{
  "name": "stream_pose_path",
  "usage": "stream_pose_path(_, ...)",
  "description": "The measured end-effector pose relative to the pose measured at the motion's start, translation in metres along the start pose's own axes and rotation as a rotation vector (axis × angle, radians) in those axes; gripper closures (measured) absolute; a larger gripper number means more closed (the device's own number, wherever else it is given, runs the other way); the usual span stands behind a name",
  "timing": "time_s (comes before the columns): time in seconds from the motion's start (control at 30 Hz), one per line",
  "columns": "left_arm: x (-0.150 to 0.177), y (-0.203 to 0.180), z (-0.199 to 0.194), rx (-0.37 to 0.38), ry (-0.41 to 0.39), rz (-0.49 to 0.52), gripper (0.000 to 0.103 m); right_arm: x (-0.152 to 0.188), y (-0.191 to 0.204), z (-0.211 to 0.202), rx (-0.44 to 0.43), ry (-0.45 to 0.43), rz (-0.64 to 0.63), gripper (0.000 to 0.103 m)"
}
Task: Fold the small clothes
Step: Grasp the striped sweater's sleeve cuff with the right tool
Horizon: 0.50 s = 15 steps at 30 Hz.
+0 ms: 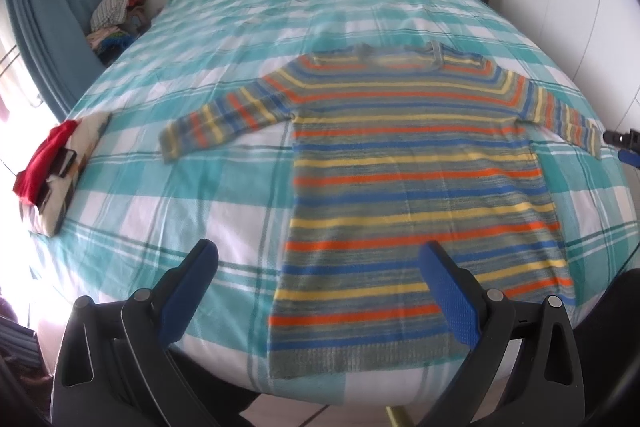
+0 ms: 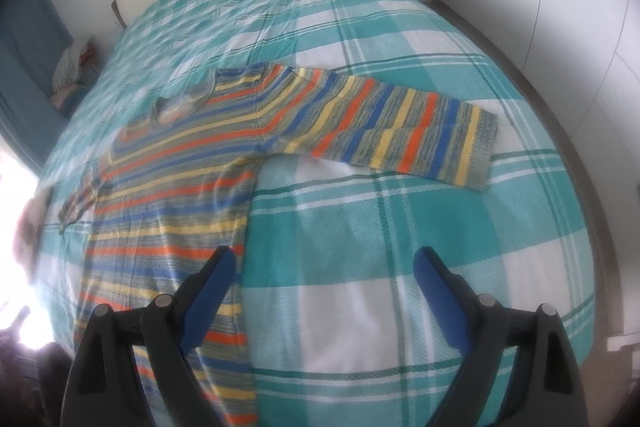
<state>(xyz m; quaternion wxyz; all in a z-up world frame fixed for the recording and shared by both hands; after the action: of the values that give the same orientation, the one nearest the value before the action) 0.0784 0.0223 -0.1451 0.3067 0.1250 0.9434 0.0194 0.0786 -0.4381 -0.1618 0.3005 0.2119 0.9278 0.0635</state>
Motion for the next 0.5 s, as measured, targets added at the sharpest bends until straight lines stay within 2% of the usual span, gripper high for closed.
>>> stream_pose_path(0.13, 0.013, 0.011, 0.015, 0.006, 0.051, -0.022, 0.002, -0.063, -0.077, -0.026, 0.015, -0.181, 0.214, 0.013)
stream_pose_path(0.2, 0.02, 0.016, 0.024, 0.002, 0.081, -0.046, 0.002, -0.086, -0.125, -0.026, 0.006, -0.211, 0.353, 0.013)
stream_pose_path(0.27, 0.024, 0.019, 0.032, 0.001, 0.103, -0.072, 0.002, -0.093, -0.161, -0.007, 0.01, -0.164, 0.436, 0.013)
stream_pose_path(0.33, 0.027, 0.02, 0.038, 0.0, 0.118, -0.089, 0.002, -0.084, -0.177, 0.022, -0.009, -0.075, 0.482, 0.013)
stream_pose_path(0.43, 0.03, 0.017, 0.045, -0.001, 0.135, -0.089, 0.002, -0.066, -0.172, 0.062, -0.13, 0.021, 0.528, 0.018)
stream_pose_path(0.5, 0.029, 0.014, 0.05, -0.007, 0.136, -0.072, 0.002, -0.059, -0.169, 0.08, -0.106, 0.038, 0.515, 0.021)
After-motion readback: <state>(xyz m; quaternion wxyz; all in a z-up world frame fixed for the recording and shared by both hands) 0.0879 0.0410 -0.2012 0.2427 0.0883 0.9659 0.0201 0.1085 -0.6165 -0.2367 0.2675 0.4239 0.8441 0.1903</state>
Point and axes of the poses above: each gripper's, at about its wrist camera, not at the fingertips, and z roughly the way its jaws point, y to its left, x to its underside, the point moved 7 cm from there along z, roughly the way its jaws point
